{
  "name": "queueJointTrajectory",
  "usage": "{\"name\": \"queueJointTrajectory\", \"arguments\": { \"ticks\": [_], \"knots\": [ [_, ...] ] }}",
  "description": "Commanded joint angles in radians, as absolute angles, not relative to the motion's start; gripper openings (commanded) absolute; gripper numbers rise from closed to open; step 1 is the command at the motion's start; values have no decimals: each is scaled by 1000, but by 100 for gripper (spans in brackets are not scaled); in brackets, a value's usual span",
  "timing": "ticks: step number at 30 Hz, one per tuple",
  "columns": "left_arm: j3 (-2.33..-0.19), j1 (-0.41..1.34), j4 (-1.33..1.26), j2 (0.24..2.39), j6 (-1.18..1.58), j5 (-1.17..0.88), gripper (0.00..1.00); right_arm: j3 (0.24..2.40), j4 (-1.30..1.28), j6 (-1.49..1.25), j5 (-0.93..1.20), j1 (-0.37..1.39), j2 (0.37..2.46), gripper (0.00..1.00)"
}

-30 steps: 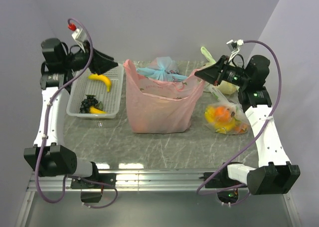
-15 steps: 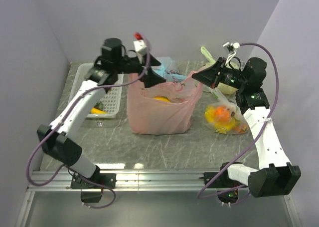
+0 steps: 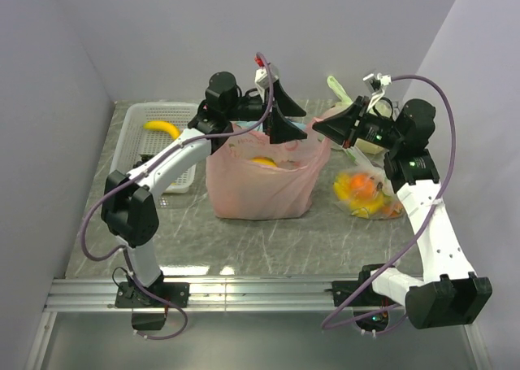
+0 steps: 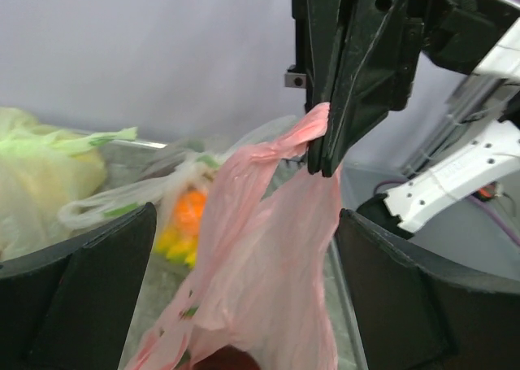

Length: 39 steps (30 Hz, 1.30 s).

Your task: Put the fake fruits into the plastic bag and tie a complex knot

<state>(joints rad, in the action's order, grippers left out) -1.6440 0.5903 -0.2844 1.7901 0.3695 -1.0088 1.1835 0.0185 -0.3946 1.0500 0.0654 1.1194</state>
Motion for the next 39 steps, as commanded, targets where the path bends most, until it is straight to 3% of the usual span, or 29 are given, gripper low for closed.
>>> {"name": "queueJointTrajectory", "arguments": {
  "ticks": [1, 4, 14, 15, 19, 20, 22, 23, 26, 28, 32, 39],
  "knots": [
    [-1684, 609, -551, 1833, 607, -1127, 99, 1183, 133, -383, 1025, 92, 1134, 0],
    [-1695, 629, -581, 1847, 649, -1128, 99, 1192, 166, -390, 982, 110, 1152, 0],
    [-1720, 693, -353, 1832, 425, -927, 98, 1198, 186, -426, 753, 192, 1144, 0],
    [-1723, 693, -339, 1835, 423, -911, 94, 1190, 184, -433, 729, 205, 1137, 0],
    [-1755, 689, -279, 1851, 411, -902, 56, 1186, 176, -451, 690, 218, 1109, 0],
    [-1740, 686, -296, 1852, 426, -908, 42, 1190, 166, -446, 710, 218, 1109, 13],
    [-1730, 678, -334, 1856, 477, -933, 26, 1212, 88, -402, 732, 206, 1101, 26],
    [-1727, 677, -339, 1859, 495, -939, 14, 1212, 66, -388, 751, 198, 1095, 34],
    [-1718, 670, -350, 1861, 502, -953, 1, 1204, 8, -333, 779, 161, 1069, 45],
    [-1721, 669, -328, 1864, 485, -956, 0, 1212, -60, -282, 802, 141, 1057, 50],
    [-1724, 663, -340, 1873, 495, -977, 1, 1247, -149, -223, 876, 66, 1061, 71],
    [-1739, 657, -472, 1887, 572, -1091, 1, 1174, -240, 44, 1070, -40, 1026, 82]
  ]
}}
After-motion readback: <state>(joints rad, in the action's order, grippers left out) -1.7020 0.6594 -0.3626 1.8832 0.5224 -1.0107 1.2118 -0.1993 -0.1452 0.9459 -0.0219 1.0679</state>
